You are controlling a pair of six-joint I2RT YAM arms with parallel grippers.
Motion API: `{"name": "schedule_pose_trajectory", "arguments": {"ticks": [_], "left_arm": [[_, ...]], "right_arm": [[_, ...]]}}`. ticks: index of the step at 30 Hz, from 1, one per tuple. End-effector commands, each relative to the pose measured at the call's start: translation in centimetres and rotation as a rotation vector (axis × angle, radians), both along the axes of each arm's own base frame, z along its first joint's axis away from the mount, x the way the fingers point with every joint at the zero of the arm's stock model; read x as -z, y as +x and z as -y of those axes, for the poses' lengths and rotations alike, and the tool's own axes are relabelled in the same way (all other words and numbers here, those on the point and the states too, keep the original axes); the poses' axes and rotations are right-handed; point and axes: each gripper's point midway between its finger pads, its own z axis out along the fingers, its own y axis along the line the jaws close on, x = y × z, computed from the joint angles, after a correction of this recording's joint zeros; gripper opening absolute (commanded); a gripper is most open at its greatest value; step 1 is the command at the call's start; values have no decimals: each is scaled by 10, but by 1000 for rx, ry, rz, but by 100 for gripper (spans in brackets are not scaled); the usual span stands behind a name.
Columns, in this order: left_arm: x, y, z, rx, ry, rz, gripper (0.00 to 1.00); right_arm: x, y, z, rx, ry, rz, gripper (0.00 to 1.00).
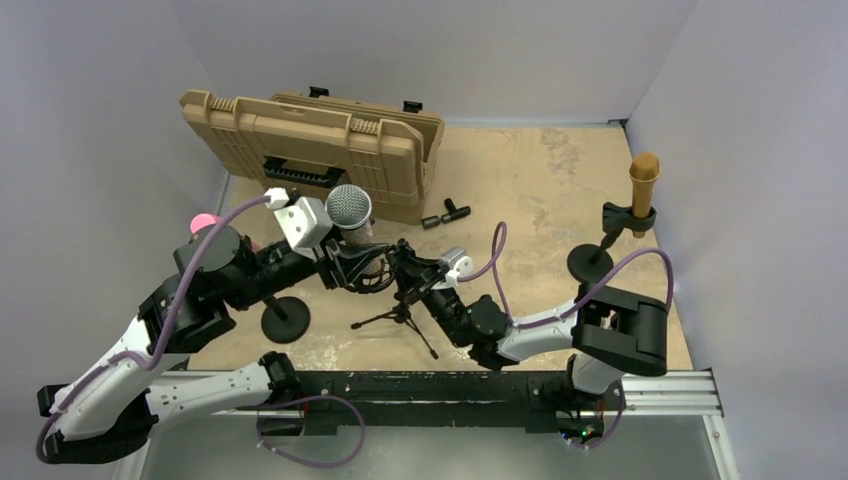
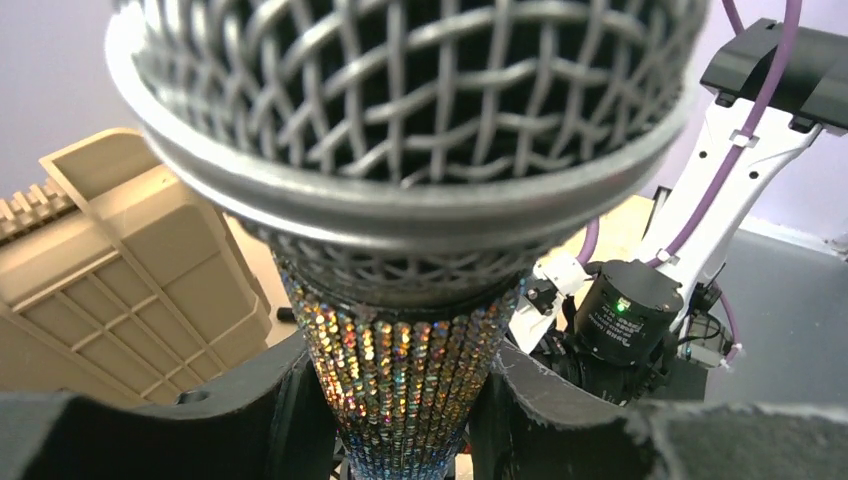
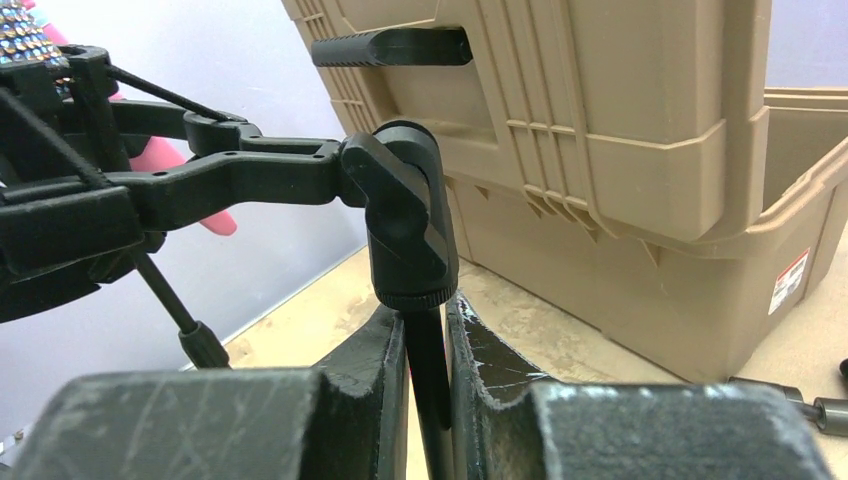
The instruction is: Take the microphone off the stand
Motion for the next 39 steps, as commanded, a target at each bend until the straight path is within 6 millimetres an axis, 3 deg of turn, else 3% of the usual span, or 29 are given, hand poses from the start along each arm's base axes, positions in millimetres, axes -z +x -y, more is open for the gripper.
{"name": "schedule_pose_trajectory", "arguments": {"ticks": [1,3,6,9,15,16,19,21,25,29,31,33,35,36,37,39], "left_arm": [[-57,-24,10,133,-145,60,0],[-53,9,0,-68,-148,-25,0],[-38,56,-35,-436,-145,-178,0],[-23,70,-50,-594,-81,-249,0],[-18,69,-39,-566,-3,-293,0],[-20,62,-29,-482,19,-256,0],[-31,19,9,-98,22,-111,0],[-36,-3,18,55,-3,-21,0],[-38,-25,17,177,-9,101,0],[-41,-24,15,166,-29,155,0],[-44,-13,14,107,-58,144,0],[-52,12,4,-62,-138,28,0],[-47,48,-25,-352,-167,-134,0],[-42,57,-34,-446,-148,-202,0],[-52,60,-41,-494,-157,-231,0],[-47,64,-42,-535,-113,-266,0]], "right_arm": [[47,19,16,117,-102,-127,0],[47,20,17,124,-99,-131,0],[47,21,19,137,-96,-139,0],[47,23,21,156,-97,-145,0],[43,24,27,179,-85,-149,0],[43,24,27,179,-84,-149,0],[45,24,27,180,-91,-151,0],[44,25,27,181,-87,-151,0],[45,26,26,188,-90,-154,0],[46,26,27,194,-91,-159,0],[46,27,27,196,-92,-159,0],[46,27,28,199,-92,-159,0],[46,27,28,199,-89,-160,0],[46,27,28,200,-89,-161,0],[46,27,29,203,-88,-162,0],[45,27,30,207,-85,-162,0]]}}
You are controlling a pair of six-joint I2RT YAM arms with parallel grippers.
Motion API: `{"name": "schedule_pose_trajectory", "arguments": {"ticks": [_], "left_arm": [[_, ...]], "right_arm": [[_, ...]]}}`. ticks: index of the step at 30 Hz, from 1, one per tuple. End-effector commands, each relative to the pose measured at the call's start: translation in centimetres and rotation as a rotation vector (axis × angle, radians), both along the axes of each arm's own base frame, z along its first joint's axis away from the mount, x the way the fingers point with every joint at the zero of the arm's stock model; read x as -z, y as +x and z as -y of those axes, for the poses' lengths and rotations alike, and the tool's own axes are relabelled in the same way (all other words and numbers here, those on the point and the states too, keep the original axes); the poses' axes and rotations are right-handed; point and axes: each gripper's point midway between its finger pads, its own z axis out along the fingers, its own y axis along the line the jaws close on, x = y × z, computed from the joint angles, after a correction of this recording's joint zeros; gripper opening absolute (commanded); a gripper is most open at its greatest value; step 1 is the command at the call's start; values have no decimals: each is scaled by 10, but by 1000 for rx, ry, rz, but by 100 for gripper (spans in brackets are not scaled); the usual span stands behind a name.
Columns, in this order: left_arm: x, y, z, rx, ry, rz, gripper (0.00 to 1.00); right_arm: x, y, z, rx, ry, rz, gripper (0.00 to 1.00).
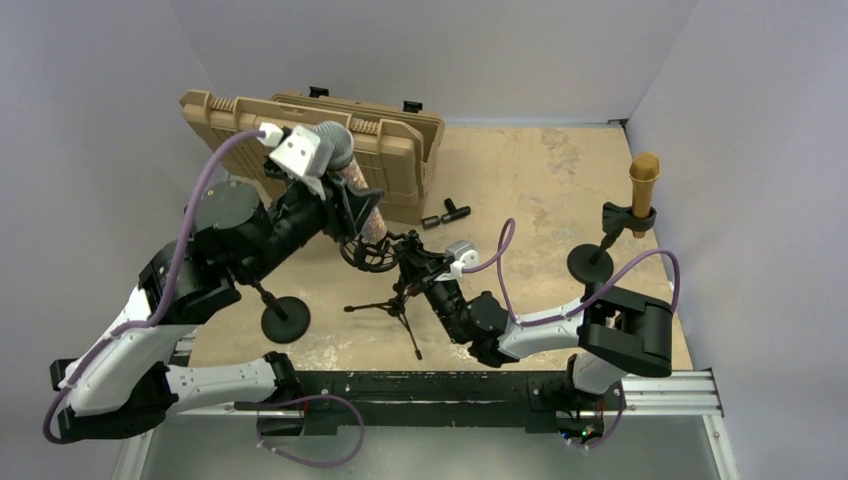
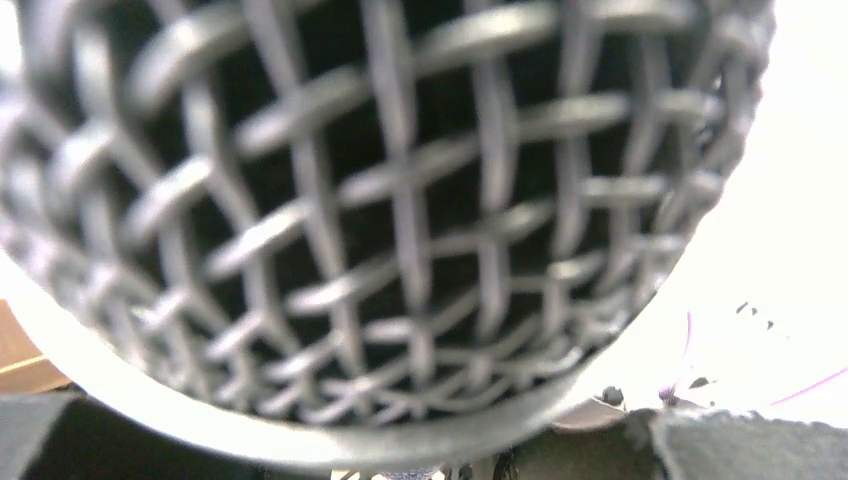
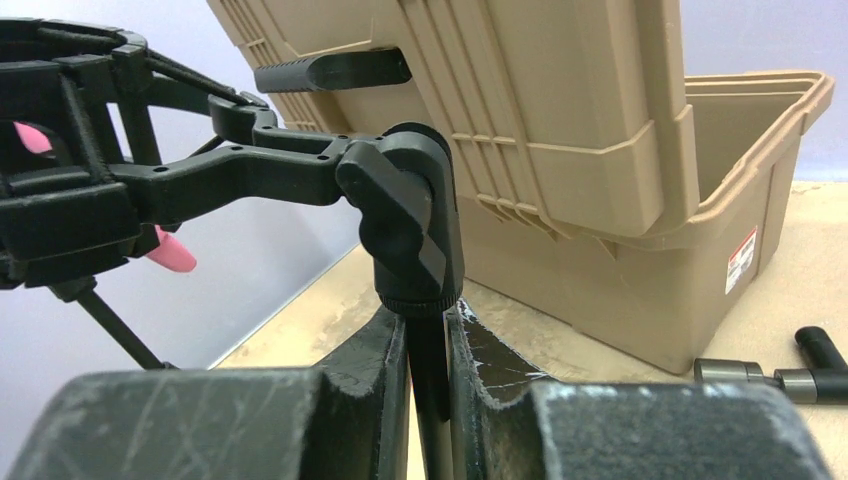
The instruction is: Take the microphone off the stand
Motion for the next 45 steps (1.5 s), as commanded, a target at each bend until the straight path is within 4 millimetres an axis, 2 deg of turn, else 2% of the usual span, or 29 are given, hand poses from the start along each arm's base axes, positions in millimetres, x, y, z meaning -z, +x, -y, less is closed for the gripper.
{"name": "schedule_pose_trajectory", "arguments": {"ticks": [1,4,8,12,15,18,21,23,26,33,36,37,38,40,45], "left_arm": [[-18,21,-30,-265,-107,-132,0],[-14,21,-29,-268,-134,-142,0],[-21,12,-29,-208,-202,-141,0],[-36,1,-47,-192,-266,-104,0],[-53,-15,-58,-120,-311,-20,0],[-70,-32,-71,-67,-351,53,0],[-77,-36,-82,-79,-358,81,0],[-75,-34,-87,-105,-346,78,0],[-69,-30,-83,-112,-325,60,0],[-58,-25,-58,-63,-265,27,0],[-55,-20,-50,-59,-229,26,0],[-54,-19,-48,-60,-215,23,0],[-51,-16,-45,-65,-198,18,0],[-48,-12,-42,-71,-179,12,0],[-45,-6,-33,-70,-158,10,0]], "right_arm": [[49,15,19,123,-108,-120,0],[47,15,20,125,-104,-119,0],[44,14,22,122,-92,-119,0],[44,16,27,152,-70,-140,0],[44,18,26,167,-77,-148,0],[46,20,13,153,-107,-154,0],[50,18,-4,135,-135,-163,2],[49,17,-12,124,-139,-172,9],[41,11,-13,84,-110,-168,31],[23,-3,1,9,-69,-164,49],[13,-12,5,-44,-38,-175,70],[7,-17,7,-71,-24,-167,87],[1,-21,7,-99,0,-168,97],[-10,-29,5,-153,37,-181,99],[-14,-46,4,-255,47,-223,99]]}}
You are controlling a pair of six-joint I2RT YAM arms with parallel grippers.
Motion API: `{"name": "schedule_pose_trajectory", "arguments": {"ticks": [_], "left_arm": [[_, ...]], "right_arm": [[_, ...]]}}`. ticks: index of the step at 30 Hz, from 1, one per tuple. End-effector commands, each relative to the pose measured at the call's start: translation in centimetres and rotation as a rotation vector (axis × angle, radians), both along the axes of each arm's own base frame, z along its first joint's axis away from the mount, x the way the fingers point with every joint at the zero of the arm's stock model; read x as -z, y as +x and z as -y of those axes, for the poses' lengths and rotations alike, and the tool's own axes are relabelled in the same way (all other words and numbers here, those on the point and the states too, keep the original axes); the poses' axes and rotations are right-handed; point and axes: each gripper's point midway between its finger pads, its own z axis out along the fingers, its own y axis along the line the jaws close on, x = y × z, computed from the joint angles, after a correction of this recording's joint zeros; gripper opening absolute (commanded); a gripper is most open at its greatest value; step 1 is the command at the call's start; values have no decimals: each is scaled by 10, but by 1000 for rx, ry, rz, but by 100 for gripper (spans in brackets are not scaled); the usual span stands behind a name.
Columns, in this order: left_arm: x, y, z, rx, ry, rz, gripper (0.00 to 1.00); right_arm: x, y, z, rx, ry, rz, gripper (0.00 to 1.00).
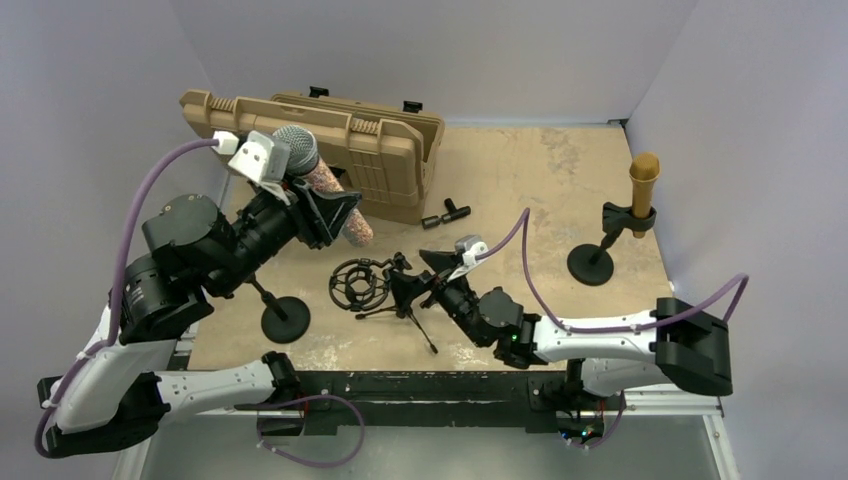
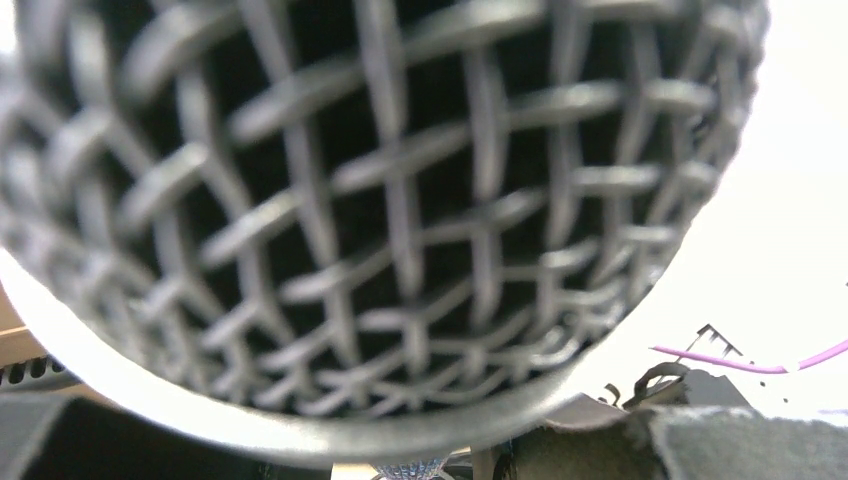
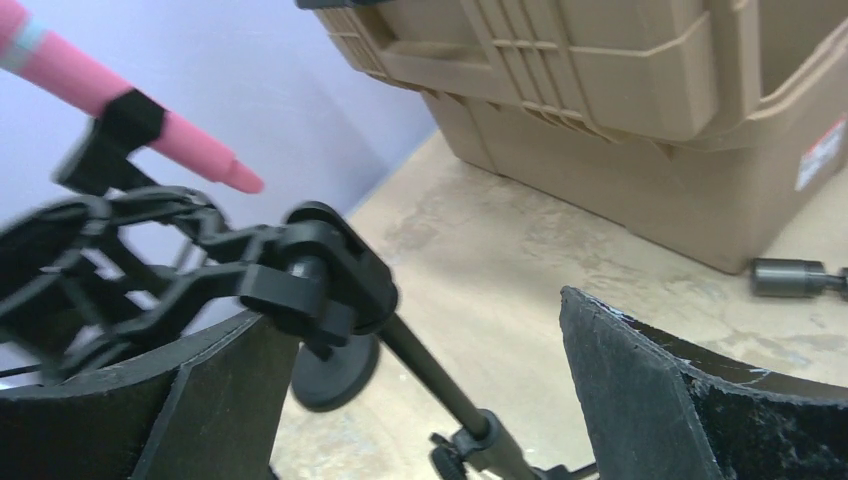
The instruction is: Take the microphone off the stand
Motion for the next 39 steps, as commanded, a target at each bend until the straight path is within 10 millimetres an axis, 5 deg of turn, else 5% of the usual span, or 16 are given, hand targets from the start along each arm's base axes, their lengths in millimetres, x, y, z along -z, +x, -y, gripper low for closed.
{"name": "schedule_pose_trajectory", "arguments": {"ticks": [1,11,15,20,25,31,39], "left_arm": [[-21,-1,-3,3,-24,57,0],[-12,8,20,29,-4,26,0],[-8,10,28,43,2,11,0],[-2,5,44,123,-2,-22,0],[-1,-5,63,226,-36,-67,0],[-2,-8,76,273,-54,-106,0],[-5,-5,73,261,-85,-127,0]], "right_arm": [[-19,-20,-2,-127,85,-44,99],[-62,-65,11,-361,140,4,99],[-101,-74,32,-378,265,-4,99],[-159,-62,73,-260,412,24,99],[-218,-58,64,-260,342,185,99],[-233,-63,33,-344,220,313,88],[-214,-60,20,-369,181,324,83]]}}
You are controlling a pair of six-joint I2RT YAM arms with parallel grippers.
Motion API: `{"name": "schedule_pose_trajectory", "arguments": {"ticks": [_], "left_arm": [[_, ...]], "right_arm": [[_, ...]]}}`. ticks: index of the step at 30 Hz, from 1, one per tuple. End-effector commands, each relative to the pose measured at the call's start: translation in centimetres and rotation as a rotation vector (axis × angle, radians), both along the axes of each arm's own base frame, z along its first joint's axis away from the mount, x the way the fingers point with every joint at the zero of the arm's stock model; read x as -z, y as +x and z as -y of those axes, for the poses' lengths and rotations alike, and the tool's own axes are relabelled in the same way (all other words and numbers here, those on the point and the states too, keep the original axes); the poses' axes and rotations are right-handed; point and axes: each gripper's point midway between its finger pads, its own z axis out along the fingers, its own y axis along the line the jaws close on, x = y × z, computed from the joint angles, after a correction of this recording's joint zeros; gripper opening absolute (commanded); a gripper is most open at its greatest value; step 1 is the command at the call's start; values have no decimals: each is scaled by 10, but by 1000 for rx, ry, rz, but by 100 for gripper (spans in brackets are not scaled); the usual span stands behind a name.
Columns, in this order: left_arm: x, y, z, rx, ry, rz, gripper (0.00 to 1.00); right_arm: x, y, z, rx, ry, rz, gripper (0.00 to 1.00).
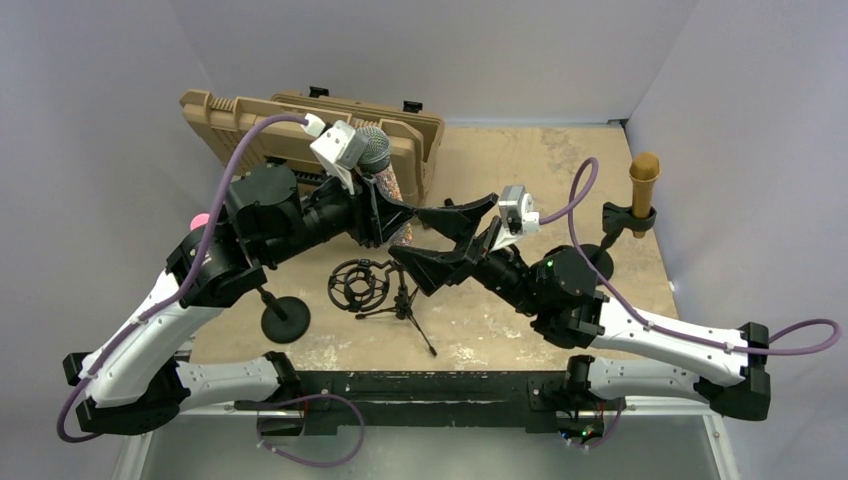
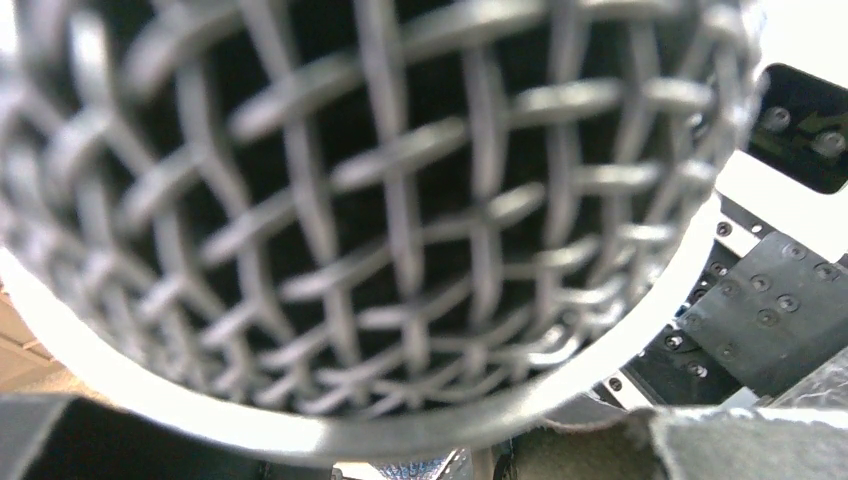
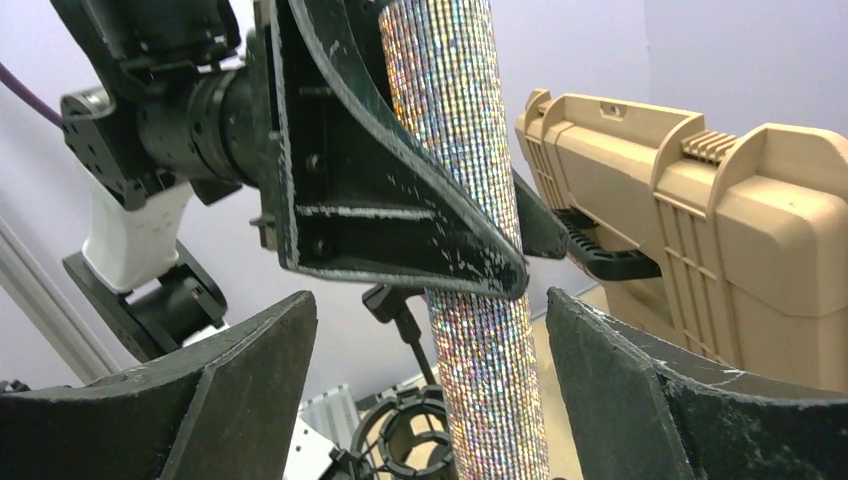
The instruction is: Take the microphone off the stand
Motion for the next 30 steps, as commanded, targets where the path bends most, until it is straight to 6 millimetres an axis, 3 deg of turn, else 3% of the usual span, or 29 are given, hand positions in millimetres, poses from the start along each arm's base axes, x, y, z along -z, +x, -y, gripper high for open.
{"name": "schedule_pose_trajectory", "arguments": {"ticks": [1,7,13,16,17,18,22,23,26,30], "left_arm": [[-40,-6,-6,13,-126,30,0],[-39,-13,3,74,-131,11,0],[-42,-13,5,84,-132,13,0],[-44,-12,7,95,-128,23,0],[-44,-11,7,90,-127,24,0],[-43,-9,6,77,-122,24,7],[-43,2,-10,-27,-125,39,68],[-44,3,-15,-43,-128,53,78],[-47,7,-28,-97,-131,97,99],[-48,13,-48,-179,-98,139,100]], "right_arm": [[-2,-4,0,-15,1,63,82],[1,3,-12,-2,-17,69,69],[-4,13,-3,65,12,57,48],[-8,19,2,106,21,57,29],[-9,21,4,120,28,55,12],[-8,25,5,140,31,41,0],[-2,41,11,222,58,-42,0],[-1,45,16,247,73,-64,0],[5,61,35,360,114,-131,0],[27,104,61,561,102,-273,0]]}}
